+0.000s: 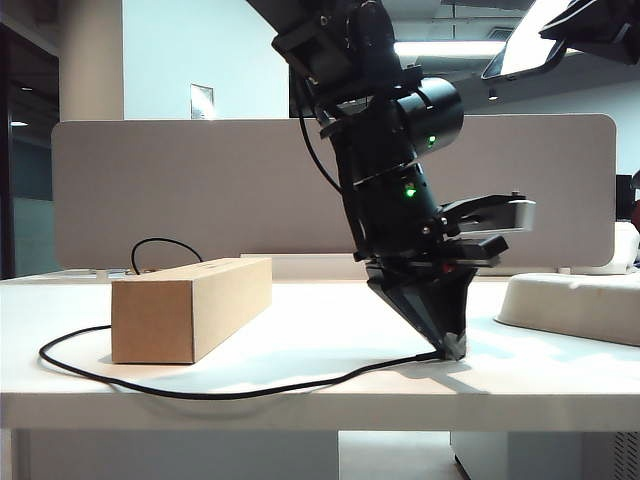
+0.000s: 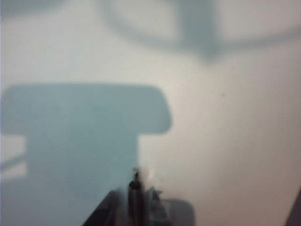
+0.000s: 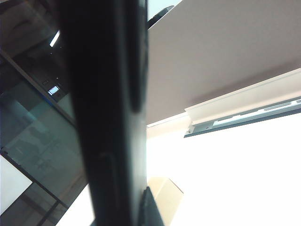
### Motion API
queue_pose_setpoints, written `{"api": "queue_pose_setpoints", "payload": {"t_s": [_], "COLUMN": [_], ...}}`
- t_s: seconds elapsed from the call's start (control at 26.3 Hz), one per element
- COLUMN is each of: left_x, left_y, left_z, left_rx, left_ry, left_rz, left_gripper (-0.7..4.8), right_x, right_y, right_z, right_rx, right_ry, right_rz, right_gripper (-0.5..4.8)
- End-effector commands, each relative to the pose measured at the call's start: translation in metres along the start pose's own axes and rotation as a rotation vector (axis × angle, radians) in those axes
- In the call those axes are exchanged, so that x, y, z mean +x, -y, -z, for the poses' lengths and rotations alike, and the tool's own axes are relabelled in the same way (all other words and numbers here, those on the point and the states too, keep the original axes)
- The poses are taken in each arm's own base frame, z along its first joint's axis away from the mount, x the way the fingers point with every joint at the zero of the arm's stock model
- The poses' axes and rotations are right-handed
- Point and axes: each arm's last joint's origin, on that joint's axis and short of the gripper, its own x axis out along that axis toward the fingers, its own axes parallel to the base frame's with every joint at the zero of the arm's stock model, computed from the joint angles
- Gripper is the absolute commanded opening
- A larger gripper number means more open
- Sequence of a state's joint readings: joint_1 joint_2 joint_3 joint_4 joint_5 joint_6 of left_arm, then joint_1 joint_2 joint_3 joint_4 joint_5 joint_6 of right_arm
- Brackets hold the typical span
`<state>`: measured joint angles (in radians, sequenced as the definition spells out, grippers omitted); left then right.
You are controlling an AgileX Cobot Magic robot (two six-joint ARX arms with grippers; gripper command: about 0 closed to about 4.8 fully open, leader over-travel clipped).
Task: Pick up the charging cable and the phone, plug the charging cable into the charging port on the phone, and finally place them back on the table.
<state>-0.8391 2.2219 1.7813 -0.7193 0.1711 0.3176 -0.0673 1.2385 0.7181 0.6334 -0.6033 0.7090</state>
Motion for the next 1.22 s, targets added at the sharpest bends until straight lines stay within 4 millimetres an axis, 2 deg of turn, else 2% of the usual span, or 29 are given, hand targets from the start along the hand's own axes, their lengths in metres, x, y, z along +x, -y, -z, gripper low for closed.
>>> {"api": "queue_pose_setpoints", "payload": {"t_s": [0.04, 0.19, 0.3, 0.57, 0.72, 0.76, 0.84, 0.99, 1.1, 1.22], "left_x": [0.003, 0.003, 0.003, 0.002, -0.008, -0.014, -0.044, -0.083, -0.12, -0.139], "left_y": [0.003, 0.004, 0.004, 0.003, 0.004, 0.005, 0.008, 0.01, 0.011, 0.01], "left_z": [0.007, 0.01, 0.009, 0.007, 0.005, 0.004, -0.004, -0.01, -0.015, -0.017], "left_rx": [-0.014, -0.019, -0.019, -0.015, -0.013, -0.011, 0.003, 0.026, 0.039, 0.028], "left_ry": [-0.067, -0.095, -0.093, -0.072, -0.059, -0.05, 0.019, 0.119, 0.271, 0.372], "left_rz": [0.023, 0.033, 0.033, 0.031, 0.026, 0.024, 0.004, -0.022, 0.071, 0.167], "left_gripper": [0.96, 0.68, 0.15, -0.06, -0.06, -0.06, -0.06, -0.06, -0.06, -0.06], "right_x": [-0.001, -0.001, -0.001, -0.001, -0.001, -0.001, -0.001, -0.001, -0.002, -0.002], "right_y": [-0.006, -0.006, -0.006, -0.006, -0.006, -0.006, -0.008, -0.01, -0.014, -0.017], "right_z": [-0.006, -0.006, -0.006, -0.006, -0.006, -0.007, -0.008, -0.011, -0.014, -0.017], "right_rx": [-0.04, -0.04, -0.04, -0.04, -0.041, -0.043, -0.044, -0.023, -0.001, 0.034], "right_ry": [0.036, 0.037, 0.037, 0.037, 0.038, 0.04, 0.053, 0.08, 0.107, 0.121], "right_rz": [-0.033, -0.032, -0.033, -0.033, -0.033, -0.035, -0.048, -0.074, -0.105, -0.138], "right_gripper": [-0.07, -0.07, -0.07, -0.07, -0.07, -0.07, -0.07, -0.07, -0.07, -0.07]}}
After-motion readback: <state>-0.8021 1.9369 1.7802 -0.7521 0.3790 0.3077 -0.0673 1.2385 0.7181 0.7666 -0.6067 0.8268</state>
